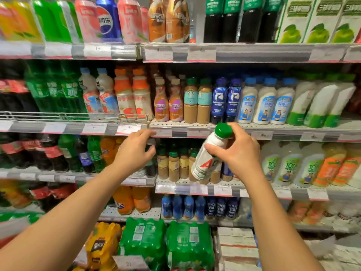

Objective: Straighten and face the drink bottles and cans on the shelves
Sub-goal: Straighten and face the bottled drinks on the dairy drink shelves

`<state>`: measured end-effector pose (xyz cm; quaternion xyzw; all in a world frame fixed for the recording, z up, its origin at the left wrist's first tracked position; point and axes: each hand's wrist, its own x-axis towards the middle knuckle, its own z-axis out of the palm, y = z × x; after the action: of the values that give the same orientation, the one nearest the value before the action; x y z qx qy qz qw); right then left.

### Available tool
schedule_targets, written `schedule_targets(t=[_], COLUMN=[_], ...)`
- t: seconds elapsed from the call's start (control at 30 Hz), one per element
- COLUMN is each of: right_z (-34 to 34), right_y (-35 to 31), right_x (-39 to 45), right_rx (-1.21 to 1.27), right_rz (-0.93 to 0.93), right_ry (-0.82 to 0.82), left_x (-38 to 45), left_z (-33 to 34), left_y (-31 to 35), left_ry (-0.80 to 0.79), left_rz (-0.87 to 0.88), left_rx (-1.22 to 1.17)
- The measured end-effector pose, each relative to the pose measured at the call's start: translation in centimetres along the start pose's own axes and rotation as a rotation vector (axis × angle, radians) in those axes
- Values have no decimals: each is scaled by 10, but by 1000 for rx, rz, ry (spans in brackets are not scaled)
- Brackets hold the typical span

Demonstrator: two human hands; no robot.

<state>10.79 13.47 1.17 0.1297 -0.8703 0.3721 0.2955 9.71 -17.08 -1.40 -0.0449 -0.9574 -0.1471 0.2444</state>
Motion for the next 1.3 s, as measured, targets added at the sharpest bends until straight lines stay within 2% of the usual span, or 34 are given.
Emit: schedule_targets(t=[0.23,0.33,0.53,0.77,0.93,1.07,1.3], right_z=[61,89,138,149,145,154,202], right_y=[-33,-46,-57,-49,-37,-34,-43], right_x=[8,11,4,-7,-4,3,21], right_rx=[-60,-105,-200,-283,-307,-328,-244], right_rz=[52,82,119,90,148,142,129], right_ry=[-2,-19,-77,-104,-114,-131,-220], left_x=[18,20,33,65,65,55,43], left_z=[11,26,81,120,130,129,80], left_y=[-107,-132,-135,-124,-122,-123,-144], left_ry=[-9,-106,-333,-372,-311,-282,-47], left_rz=[-135,-121,-39,-138,-108,-44,-100], left_rx=[-38,-35,-83,64,123,63,-216])
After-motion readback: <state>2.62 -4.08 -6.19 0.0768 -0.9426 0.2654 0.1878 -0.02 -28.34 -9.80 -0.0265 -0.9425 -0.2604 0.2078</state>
